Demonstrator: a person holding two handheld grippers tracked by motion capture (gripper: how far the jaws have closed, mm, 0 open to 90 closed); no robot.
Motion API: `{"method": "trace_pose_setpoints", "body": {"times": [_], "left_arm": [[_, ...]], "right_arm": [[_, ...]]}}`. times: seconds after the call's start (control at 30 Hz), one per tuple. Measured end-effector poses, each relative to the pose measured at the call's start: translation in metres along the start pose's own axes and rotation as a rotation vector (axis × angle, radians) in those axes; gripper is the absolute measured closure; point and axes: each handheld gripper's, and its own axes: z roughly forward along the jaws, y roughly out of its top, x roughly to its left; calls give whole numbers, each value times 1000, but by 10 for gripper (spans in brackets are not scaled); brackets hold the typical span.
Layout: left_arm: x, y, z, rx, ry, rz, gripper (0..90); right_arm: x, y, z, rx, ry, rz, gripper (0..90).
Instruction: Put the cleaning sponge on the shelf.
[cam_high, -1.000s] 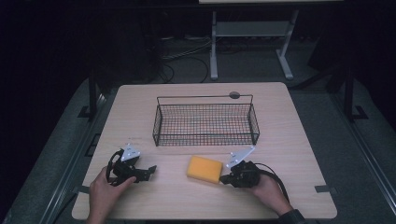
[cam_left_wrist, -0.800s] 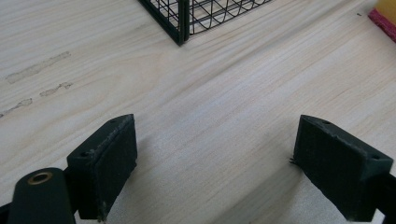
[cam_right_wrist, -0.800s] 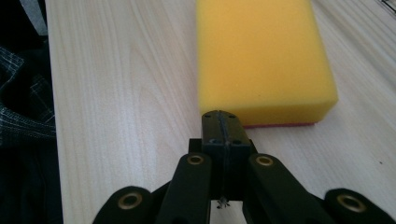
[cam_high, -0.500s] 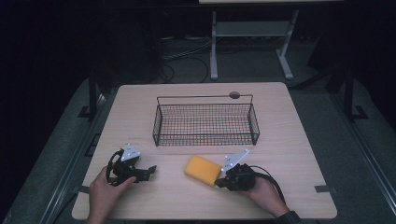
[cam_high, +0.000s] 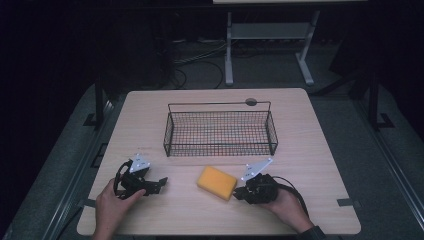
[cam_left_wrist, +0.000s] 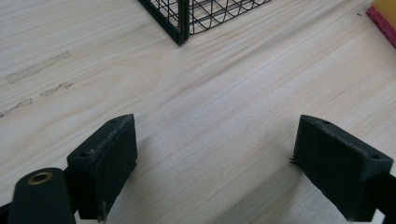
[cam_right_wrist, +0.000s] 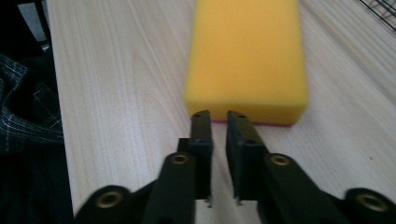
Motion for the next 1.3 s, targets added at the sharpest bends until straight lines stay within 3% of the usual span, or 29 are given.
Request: {"method": "trace_pose_setpoints", "body": {"times": [0.3, 0.47, 0.57, 0.87, 1.3], "left_arm": [[0, 0, 0, 0, 0, 0, 127], [0, 0, 0, 0, 0, 0, 127], [0, 0, 0, 0, 0, 0, 127], [0, 0, 0, 0, 0, 0, 127], [0, 0, 0, 1, 0, -1, 127]], "right_arm": [[-5, 4, -13, 17, -47, 42, 551], [-8, 11, -14, 33, -80, 51, 397], [-8, 15, -15, 36, -93, 51, 348], [-8, 29, -12, 57, -115, 32, 216], [-5, 51, -3, 83, -124, 0, 139]]}}
